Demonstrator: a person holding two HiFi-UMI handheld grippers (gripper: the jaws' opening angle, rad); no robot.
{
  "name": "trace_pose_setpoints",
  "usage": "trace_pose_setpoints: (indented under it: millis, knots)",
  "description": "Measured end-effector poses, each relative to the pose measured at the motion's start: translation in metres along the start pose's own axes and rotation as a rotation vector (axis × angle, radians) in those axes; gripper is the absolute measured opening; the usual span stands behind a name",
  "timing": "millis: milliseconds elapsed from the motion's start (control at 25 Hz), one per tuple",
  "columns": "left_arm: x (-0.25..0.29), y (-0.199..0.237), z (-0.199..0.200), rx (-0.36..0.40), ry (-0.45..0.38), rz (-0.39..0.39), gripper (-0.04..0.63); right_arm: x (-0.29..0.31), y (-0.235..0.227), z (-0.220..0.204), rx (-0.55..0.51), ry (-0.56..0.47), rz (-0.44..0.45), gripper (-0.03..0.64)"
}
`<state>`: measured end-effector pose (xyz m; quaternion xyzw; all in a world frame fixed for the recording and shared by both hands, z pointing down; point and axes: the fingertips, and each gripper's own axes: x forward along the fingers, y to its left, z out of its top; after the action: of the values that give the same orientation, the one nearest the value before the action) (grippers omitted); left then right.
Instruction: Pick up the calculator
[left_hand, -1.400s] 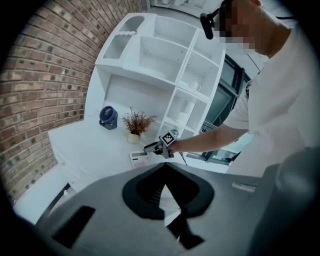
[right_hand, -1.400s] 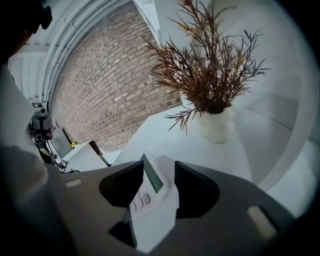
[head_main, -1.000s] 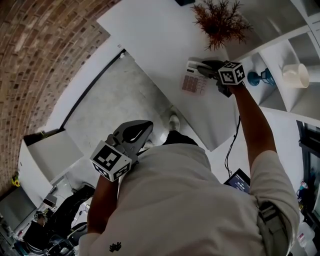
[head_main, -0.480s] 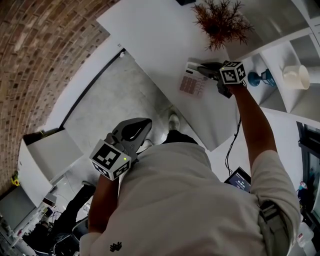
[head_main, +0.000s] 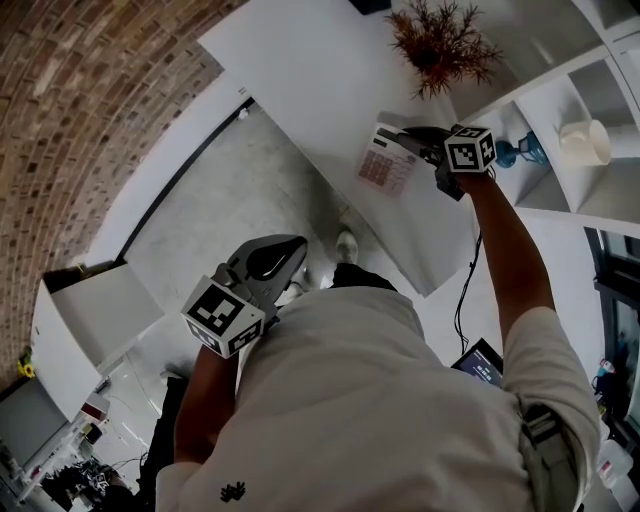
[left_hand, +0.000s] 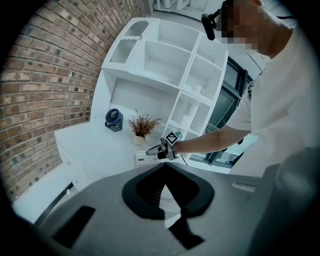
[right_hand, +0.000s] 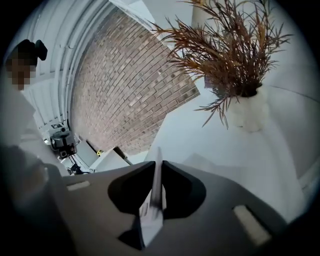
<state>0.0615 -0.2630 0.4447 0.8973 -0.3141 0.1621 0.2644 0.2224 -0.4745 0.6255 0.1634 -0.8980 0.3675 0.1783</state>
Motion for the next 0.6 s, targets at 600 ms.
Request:
trace_pose_setpoints:
  millis: [600]
  knots:
    - [-0.072,-0.011,-0.022,0.036,-0.053,-0.047,0.006,-0.017,0.076,0.027,-0.039,-0.122,-0.073,0.058]
